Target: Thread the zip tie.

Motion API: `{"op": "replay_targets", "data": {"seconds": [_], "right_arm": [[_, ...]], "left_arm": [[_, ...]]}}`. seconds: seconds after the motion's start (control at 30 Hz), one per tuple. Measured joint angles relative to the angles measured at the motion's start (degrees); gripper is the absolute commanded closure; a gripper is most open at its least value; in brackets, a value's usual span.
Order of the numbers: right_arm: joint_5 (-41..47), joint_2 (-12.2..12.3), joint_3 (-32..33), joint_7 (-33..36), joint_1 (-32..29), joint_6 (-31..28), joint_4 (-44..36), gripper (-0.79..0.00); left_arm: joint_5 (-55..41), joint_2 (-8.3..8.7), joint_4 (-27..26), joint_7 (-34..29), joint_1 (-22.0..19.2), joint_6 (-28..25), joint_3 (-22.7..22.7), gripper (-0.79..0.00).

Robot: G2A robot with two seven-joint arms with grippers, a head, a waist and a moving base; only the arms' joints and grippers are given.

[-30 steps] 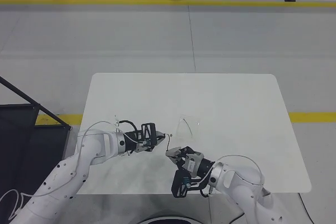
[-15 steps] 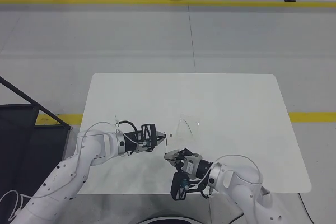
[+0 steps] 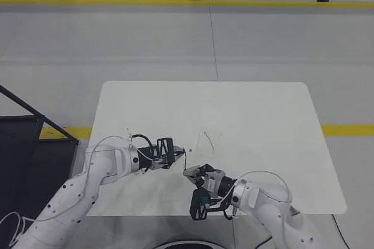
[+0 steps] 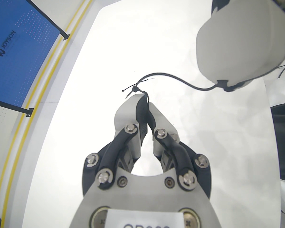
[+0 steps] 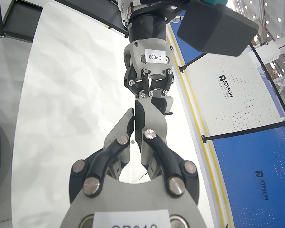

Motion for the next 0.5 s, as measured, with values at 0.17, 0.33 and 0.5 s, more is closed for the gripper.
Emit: {"op": "replay_targets", "data": {"seconds": [0.17,0.33,0.5], "right_arm": [[1.3,-0.02,0.43,0.84,-0.06,-0.15,0.29,0.0],[2.94,-0.13,0.78,2.55,-0.06,-0.09,0.41,0.0],[3.99,-0.26,0.84,4.24,0.03,0.24,0.37,0.0]], "left_arm": [[-0.37,-0.08,0.09,0.41,0.23,0.97,-0.22,0.0],[-0.99,-0.19,0.08,1.22,0.63,2.62,-0.56,0.0],[-1.25,-0.28,-0.12,2.19,0.99,4.21,-0.95,0.0]]}}
